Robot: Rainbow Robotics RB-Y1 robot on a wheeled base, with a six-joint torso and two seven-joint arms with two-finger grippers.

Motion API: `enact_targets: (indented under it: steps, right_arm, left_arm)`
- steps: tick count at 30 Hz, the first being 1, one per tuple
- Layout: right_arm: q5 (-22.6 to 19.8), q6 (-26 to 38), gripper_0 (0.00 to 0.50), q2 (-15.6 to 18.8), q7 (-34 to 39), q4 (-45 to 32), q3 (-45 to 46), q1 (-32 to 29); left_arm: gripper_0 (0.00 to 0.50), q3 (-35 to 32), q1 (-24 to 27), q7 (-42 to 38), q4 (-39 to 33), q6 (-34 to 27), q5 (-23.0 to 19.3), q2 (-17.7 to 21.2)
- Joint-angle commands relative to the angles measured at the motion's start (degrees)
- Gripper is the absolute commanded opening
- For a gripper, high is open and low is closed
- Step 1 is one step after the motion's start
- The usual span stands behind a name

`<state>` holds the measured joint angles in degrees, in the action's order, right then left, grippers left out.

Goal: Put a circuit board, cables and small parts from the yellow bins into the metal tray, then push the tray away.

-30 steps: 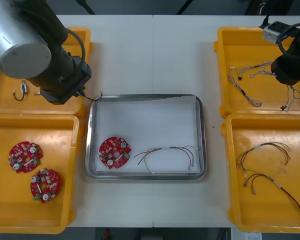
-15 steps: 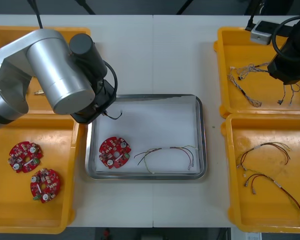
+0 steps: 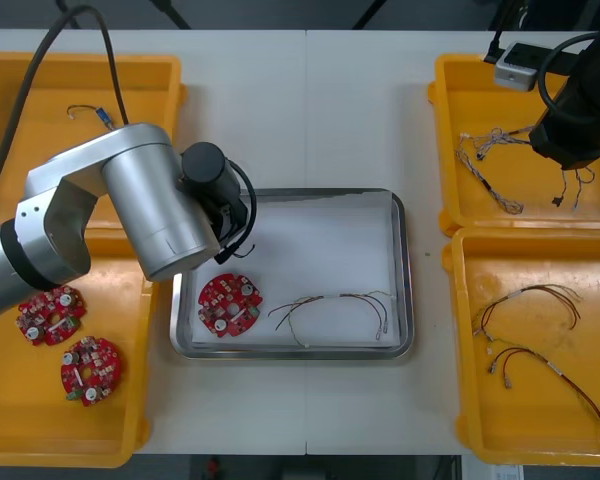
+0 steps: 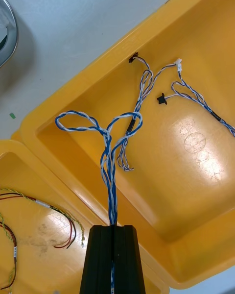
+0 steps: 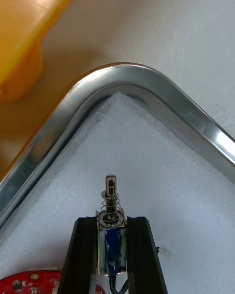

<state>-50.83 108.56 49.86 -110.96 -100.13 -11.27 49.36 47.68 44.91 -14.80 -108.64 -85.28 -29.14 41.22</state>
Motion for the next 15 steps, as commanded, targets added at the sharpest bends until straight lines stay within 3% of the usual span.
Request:
enact_targets:
  steps: [1,12,14,15]
  right_arm:
    - [0.5,-0.5,0.0,-0.4,-1.2,-1.2,1.7,1.4]
    - [0.5,-0.5,0.0,-0.4,-1.2,-1.2,1.7,1.4]
    - [0.5,-0.5,0.0,-0.4,-1.2,-1.2,1.7,1.4]
    - [0.5,-0.5,0.0,-0.4,-1.2,-1.2,1.7,1.4]
  left_arm:
    - [0.0,0.8,-0.4,-3.0,2.8,3.9,1.5,-2.0]
    - [0.018,2.4,-0.4,-3.7,4.0,5.2,2.2,-2.3]
    - [0.055,2.7,-0.4,-3.7,4.0,5.2,2.2,-2.3]
    - [0.102,2.8,-0.4,-3.8,4.0,5.2,2.2,-2.2]
